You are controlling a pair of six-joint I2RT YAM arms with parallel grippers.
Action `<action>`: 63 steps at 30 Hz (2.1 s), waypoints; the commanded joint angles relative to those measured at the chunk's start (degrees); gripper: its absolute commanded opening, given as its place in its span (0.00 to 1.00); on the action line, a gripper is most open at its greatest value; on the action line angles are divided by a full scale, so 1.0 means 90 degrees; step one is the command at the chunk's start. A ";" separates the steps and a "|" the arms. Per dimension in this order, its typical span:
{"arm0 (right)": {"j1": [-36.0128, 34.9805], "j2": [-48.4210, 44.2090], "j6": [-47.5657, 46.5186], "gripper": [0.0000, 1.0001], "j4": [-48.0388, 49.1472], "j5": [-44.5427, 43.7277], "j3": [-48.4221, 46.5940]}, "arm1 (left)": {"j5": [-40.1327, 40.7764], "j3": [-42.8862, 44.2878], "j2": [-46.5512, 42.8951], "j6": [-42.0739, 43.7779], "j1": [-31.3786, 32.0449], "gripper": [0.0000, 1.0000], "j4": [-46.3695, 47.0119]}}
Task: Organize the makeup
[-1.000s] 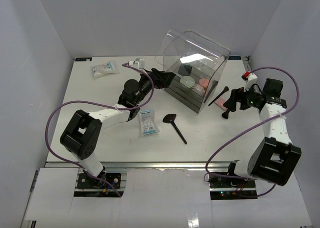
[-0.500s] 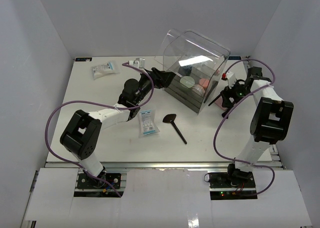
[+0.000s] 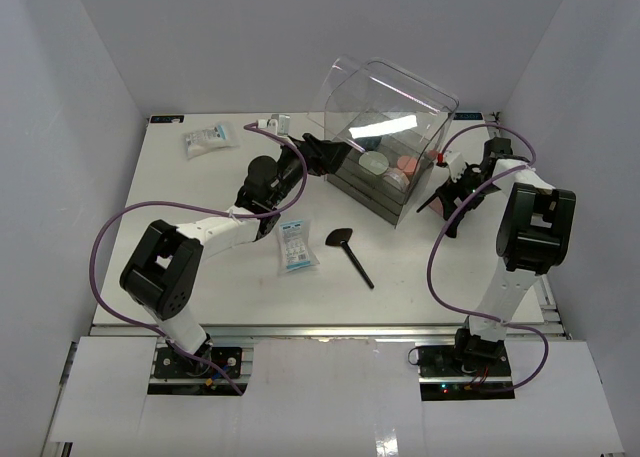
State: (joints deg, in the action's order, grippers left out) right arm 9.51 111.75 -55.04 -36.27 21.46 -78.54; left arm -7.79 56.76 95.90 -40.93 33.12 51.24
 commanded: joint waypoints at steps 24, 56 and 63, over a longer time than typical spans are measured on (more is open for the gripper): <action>-0.0393 0.0524 -0.0052 0.73 -0.0403 0.0024 -0.0599 | 0.0031 0.0270 -0.0396 -0.0082 -0.0145 0.98 0.0102; -0.0104 -0.4881 -0.1111 0.12 -0.0617 0.1427 0.2685 | 0.0155 0.0548 -0.0567 -0.0224 -0.0252 0.98 -0.0209; -0.1776 -0.6461 -0.1194 0.11 -0.0703 0.1373 0.3246 | 0.0163 0.0681 -0.0587 -0.0259 -0.0252 0.98 -0.0258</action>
State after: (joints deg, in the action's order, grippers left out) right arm 4.04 59.50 -65.24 -42.61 32.17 -50.80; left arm -6.99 59.85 94.82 -42.51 31.22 47.88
